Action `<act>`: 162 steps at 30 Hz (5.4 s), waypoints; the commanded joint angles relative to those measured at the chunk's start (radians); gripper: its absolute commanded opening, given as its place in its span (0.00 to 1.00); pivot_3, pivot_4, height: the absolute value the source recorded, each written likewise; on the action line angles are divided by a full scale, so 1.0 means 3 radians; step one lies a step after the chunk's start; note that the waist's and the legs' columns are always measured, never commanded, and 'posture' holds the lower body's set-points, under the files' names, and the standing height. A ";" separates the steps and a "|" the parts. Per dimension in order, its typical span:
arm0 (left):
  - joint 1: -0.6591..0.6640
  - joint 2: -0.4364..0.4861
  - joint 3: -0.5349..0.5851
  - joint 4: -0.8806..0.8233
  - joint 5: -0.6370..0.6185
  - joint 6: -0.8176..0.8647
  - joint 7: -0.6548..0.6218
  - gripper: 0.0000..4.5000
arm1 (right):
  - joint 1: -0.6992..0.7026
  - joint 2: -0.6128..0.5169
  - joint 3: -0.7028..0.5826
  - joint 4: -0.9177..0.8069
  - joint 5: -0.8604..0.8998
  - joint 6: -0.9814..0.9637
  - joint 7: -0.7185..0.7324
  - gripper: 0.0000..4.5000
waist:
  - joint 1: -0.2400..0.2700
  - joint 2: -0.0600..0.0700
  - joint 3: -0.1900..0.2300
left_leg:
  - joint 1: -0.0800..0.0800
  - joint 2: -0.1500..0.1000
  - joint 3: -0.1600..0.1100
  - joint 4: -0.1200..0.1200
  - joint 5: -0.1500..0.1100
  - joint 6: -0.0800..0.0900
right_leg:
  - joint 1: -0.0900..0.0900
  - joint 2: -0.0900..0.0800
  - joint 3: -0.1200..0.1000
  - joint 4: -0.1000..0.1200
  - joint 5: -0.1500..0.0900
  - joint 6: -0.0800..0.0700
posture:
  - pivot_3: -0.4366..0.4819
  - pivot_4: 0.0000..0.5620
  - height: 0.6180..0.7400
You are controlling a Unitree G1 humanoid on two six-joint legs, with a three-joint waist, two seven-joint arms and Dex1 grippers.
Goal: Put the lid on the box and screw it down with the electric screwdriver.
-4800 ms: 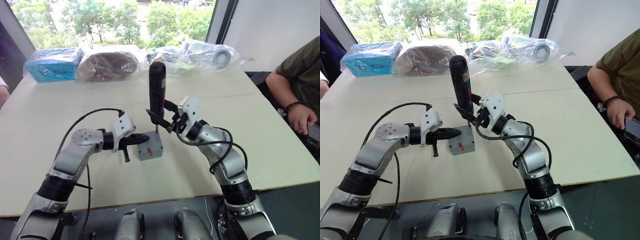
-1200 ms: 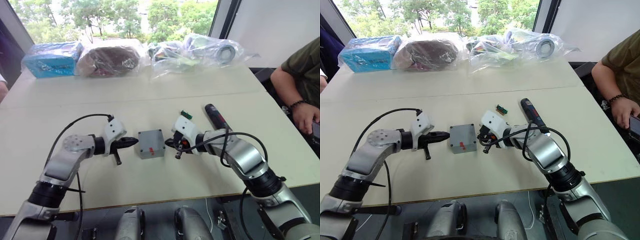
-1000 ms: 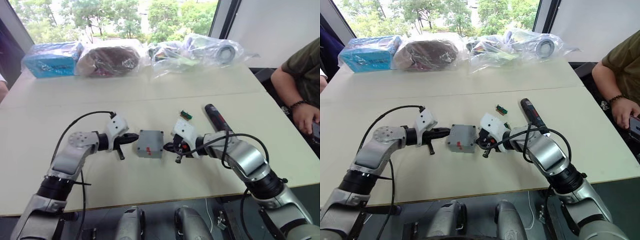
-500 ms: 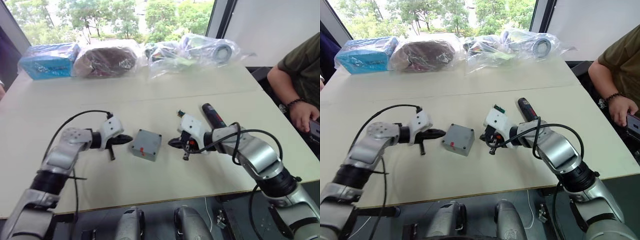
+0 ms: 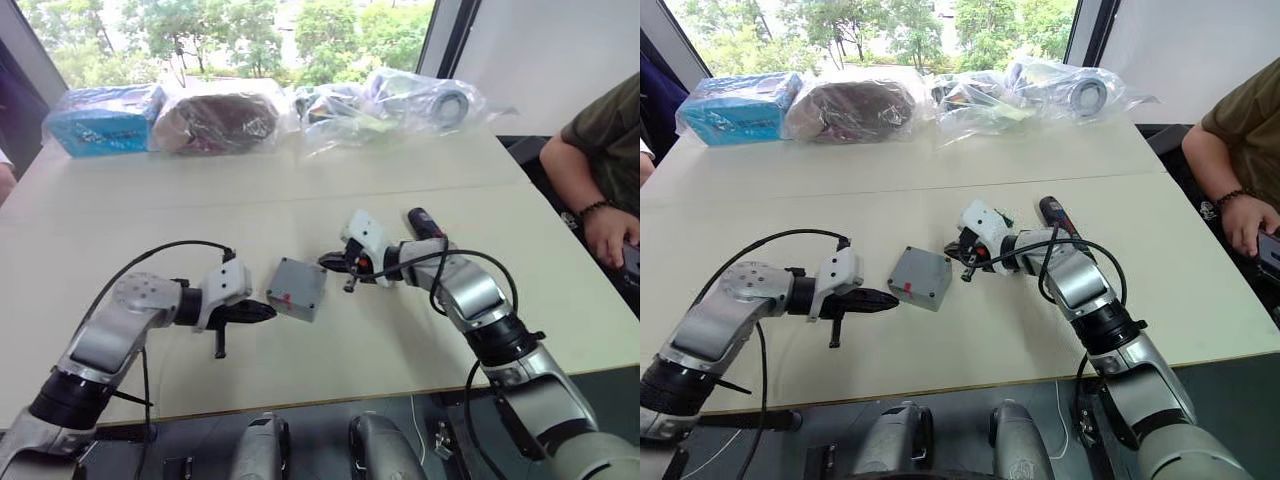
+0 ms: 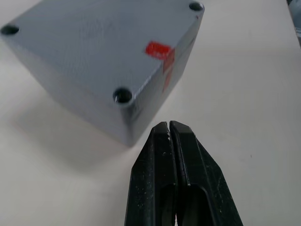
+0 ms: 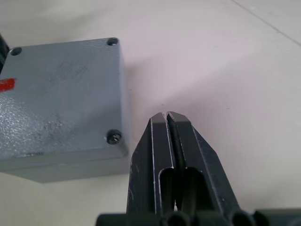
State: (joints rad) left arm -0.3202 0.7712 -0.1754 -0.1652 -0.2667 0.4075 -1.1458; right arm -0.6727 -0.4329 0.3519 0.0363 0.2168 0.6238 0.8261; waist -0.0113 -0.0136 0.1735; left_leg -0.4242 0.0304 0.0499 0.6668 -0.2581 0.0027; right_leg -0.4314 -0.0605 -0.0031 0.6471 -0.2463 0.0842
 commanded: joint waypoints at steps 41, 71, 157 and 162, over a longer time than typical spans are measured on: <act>-0.0674 0.0136 0.0563 -0.0583 -0.0623 0.0534 0.0147 0.00 | 0.0734 -0.0131 -0.1039 -0.0738 0.0014 0.0562 -0.0840 0.70 | -0.0006 -0.0001 0.0000 | 0.0002 0.0000 0.0000 0.0000 0.0000 0.0000 | 0.0001 0.0004 0.0002 0.0000 0.0000 0.0000 | 0.48 0.27 1.00; -0.0615 0.0106 0.0488 -0.0605 -0.0612 0.0490 0.0240 0.00 | 0.0630 -0.0110 -0.1127 -0.0782 0.0110 0.0624 -0.0916 0.00 | -0.0003 -0.0001 0.0000 | 0.0002 0.0000 0.0000 0.0000 0.0000 0.0000 | 0.0001 0.0004 0.0002 0.0000 0.0000 0.0000 | 0.48 0.27 1.00; 0.0090 0.0455 0.0721 -0.0861 -0.0689 0.0552 0.0358 0.00 | -0.0088 -0.0109 0.0015 -0.0881 0.0133 0.0708 -0.0142 0.82 | -0.0001 -0.0001 0.0000 | 0.0002 0.0002 -0.0002 -0.0001 0.0000 0.0000 | 0.0001 0.0001 0.0001 0.0000 0.0000 0.0000 | 0.48 0.27 1.00; 0.0011 0.0405 0.0711 -0.0863 -0.0732 0.0551 0.0347 0.00 | -0.0231 -0.0434 -0.0239 -0.1007 0.0127 0.1023 -0.0164 1.00 | 0.0005 0.0000 0.0001 | 0.0002 0.0001 -0.0002 0.0000 0.0000 0.0000 | 0.0001 0.0000 0.0001 0.0000 0.0000 0.0000 | 0.48 0.27 1.00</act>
State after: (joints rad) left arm -0.2909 0.8929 0.0219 -0.4030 -0.4687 0.5801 -1.0400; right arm -0.6940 -0.5192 0.3492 -0.2172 0.2580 0.8939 0.7822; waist -0.0098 -0.0137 0.1737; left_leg -0.4237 0.0307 0.0492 0.6667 -0.2581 0.0027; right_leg -0.4312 -0.0609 -0.0028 0.6470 -0.2464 0.0841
